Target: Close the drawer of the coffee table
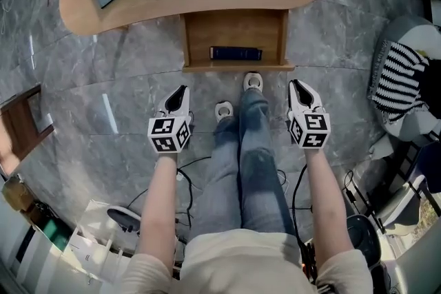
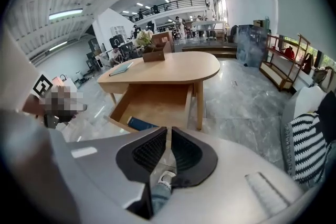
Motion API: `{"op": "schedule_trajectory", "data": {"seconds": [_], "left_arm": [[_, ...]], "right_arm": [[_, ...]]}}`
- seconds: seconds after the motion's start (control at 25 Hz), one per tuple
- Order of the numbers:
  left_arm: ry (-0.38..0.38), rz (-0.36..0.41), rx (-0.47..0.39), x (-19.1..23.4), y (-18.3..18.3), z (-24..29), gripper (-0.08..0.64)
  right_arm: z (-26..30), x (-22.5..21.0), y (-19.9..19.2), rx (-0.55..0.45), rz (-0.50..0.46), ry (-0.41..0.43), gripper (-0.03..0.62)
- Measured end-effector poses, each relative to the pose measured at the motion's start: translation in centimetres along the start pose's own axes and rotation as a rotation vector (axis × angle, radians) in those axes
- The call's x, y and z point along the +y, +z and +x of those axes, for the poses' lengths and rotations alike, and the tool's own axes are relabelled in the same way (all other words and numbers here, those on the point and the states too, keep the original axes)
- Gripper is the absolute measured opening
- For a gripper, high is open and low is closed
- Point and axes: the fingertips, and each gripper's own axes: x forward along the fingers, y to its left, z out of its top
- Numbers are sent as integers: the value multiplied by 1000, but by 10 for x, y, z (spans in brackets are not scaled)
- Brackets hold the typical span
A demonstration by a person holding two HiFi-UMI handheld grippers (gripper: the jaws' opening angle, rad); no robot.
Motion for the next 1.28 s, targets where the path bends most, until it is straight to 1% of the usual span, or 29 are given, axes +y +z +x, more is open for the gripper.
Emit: {"op": "schedule_trajectory", "data": {"seconds": [0.08, 0.16, 0.24, 0.4, 0.56, 0.72, 0.96, 1.08, 1.28], "left_arm": [[4, 1, 33, 9, -14, 14, 48], [10, 3, 69, 17, -26, 28, 107], [13, 18, 99, 23, -37, 42, 140], [27, 79, 158, 34, -53, 68, 235], [64, 150, 194, 46, -57, 92, 313], [73, 200, 216, 52, -58, 112, 337], [64, 261, 256, 48, -65, 138, 348], [68, 268, 275, 50, -69, 148, 348], [74, 238, 263, 50, -64, 157, 348]], "right_arm": [[13, -6, -14, 34, -22, 4, 42], [25, -12, -25, 62, -47, 10, 56], [35, -17, -36, 88, -75, 16, 87], [56, -26, -56, 138, -105, 21, 165], [74, -41, -72, 182, -153, -5, 207], [91, -53, -83, 221, -187, -13, 245], [117, -68, -98, 268, -224, 0, 259], [130, -68, -102, 292, -244, 25, 262], [144, -67, -104, 324, -259, 46, 260]]}}
